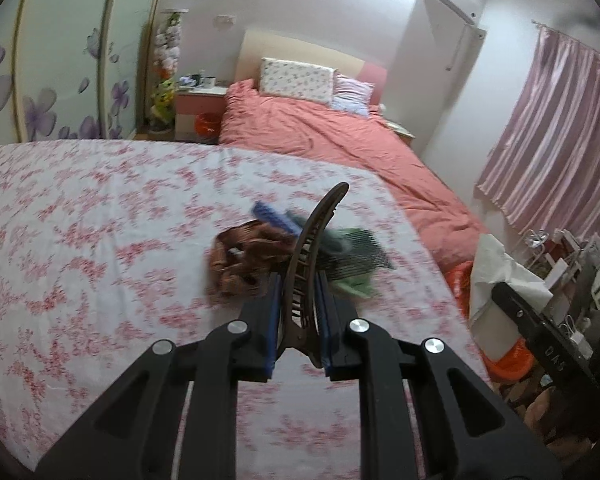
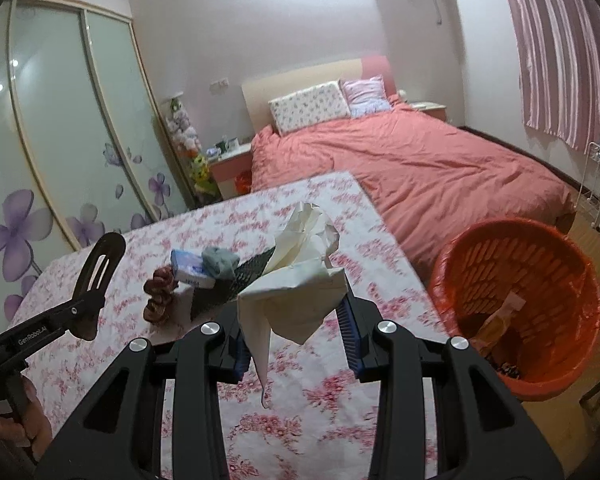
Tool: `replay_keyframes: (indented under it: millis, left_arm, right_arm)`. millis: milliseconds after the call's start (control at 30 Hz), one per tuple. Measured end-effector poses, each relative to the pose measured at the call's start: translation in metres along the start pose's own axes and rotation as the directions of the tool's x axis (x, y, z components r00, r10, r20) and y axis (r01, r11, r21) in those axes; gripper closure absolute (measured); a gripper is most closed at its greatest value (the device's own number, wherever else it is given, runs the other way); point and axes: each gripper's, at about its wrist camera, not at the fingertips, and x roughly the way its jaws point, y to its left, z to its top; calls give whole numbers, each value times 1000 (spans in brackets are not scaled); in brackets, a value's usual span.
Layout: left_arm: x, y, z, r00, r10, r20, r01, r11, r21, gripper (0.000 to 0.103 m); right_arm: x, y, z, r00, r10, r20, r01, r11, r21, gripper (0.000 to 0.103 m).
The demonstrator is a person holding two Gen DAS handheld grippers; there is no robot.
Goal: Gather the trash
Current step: 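Carry tissue and hair clip over the orange basket and open both tools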
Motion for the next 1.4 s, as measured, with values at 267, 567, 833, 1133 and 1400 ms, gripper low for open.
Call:
replay_keyframes:
  millis: [267,567,833,1133,1400]
  left_arm:
    - [-3,-52,6,996,-82,16,81,995,64,86]
    - [8,-122,3,979,-206,-7,205,968,145,86]
    - [38,-188,-10,946,-312,-87,324,924,204,86]
    - [94,-252,-26,906,-376,-195,416,879,234,85]
    - [154,-269,-47,905,-315,-285,381,899,217,59]
  right_arm:
    - [-24,-24,10,996,-43,81,42,999,22,66]
    - [-38,-66,15,984,-113,138,103,992,77,66]
    - [-46,-115,18,970,-185,156,163,976,142,66]
    - [-38,-171,16,959,-249,138,213,948,235,65]
    - [-13,-210,4,964,-263,46,239,925,295,47]
